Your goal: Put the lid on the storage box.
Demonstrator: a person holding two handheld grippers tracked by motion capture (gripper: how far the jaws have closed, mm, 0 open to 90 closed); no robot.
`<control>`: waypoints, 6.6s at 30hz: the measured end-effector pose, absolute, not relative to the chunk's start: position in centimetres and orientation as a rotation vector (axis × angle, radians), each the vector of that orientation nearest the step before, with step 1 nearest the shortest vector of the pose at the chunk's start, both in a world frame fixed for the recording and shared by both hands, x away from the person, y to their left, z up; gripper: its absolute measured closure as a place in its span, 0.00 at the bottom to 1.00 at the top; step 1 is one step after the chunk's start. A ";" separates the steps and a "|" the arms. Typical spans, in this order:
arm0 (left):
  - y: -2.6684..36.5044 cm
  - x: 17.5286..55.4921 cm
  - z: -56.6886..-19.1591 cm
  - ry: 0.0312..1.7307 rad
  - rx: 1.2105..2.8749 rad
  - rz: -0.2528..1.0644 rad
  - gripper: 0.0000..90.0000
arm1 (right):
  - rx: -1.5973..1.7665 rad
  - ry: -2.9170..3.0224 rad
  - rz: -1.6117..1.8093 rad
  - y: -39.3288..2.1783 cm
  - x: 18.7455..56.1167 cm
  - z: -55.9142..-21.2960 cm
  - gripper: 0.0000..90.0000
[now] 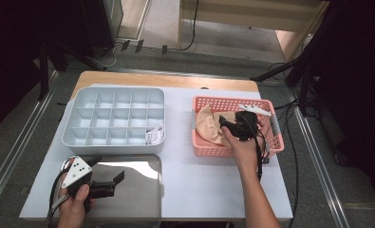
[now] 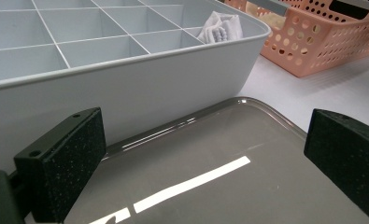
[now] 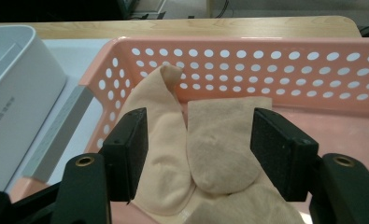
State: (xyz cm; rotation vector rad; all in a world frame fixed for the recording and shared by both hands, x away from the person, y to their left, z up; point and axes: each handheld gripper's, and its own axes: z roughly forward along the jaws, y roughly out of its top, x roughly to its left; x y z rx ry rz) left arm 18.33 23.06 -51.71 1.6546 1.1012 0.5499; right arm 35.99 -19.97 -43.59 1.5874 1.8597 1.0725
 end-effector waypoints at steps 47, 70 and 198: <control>23.7 18.2 -51.8 1.125 1.653 0.569 0.00 | 1.894 1.981 0.668 -19.5 44.6 -49.0 0.89; 23.1 18.2 -52.0 1.114 1.677 0.576 0.00 | 1.599 1.730 1.185 -21.1 39.0 -43.6 0.91; 22.3 18.0 -52.2 1.096 1.695 0.577 0.00 | 1.574 1.937 1.060 -21.9 32.1 -45.4 0.50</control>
